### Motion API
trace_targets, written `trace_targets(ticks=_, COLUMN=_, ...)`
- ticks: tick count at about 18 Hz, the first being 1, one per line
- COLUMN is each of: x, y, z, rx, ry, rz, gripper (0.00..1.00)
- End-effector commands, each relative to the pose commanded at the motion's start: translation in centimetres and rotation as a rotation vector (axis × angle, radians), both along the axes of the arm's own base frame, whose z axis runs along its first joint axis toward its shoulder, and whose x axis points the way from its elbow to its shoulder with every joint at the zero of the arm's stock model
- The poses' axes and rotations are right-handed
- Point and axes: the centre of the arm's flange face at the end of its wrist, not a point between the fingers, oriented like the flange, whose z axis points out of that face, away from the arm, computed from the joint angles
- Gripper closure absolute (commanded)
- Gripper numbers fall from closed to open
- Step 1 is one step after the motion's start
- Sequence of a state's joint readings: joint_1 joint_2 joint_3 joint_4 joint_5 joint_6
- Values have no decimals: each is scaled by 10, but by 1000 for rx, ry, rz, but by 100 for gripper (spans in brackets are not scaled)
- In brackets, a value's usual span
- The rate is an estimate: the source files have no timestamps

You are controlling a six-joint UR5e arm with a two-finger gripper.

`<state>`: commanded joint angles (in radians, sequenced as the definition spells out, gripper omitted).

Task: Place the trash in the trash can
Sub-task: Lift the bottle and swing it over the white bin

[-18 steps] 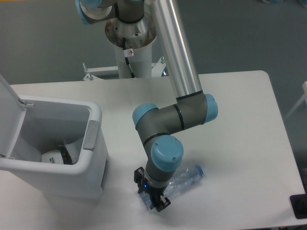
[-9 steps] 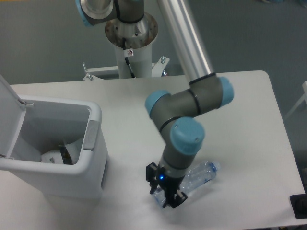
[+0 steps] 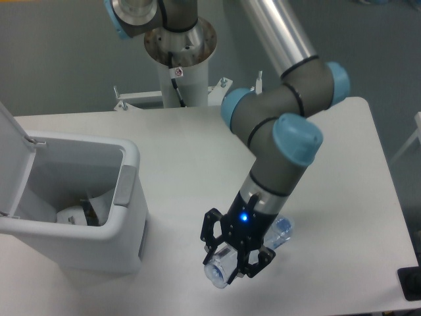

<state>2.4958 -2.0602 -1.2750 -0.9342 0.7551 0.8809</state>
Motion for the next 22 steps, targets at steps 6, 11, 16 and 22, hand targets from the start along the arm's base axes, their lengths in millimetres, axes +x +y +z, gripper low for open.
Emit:
trace_targets(ticks=6, x=-14, y=-11, z=74, rx=193, ry=-67, rz=-12, gripper=61)
trace_targets(ticks=11, x=0, y=-29, z=133, rx=303, ry=-102, rz=-38, gripper=61)
trace_targets(ticks=16, x=13, y=-32, z=162, rx=329, ry=-184, rz=-24, gripper=61)
trace_targets(ticks=22, x=35, y=-40, z=193, rx=402, ry=-378, rz=-91, gripper=61)
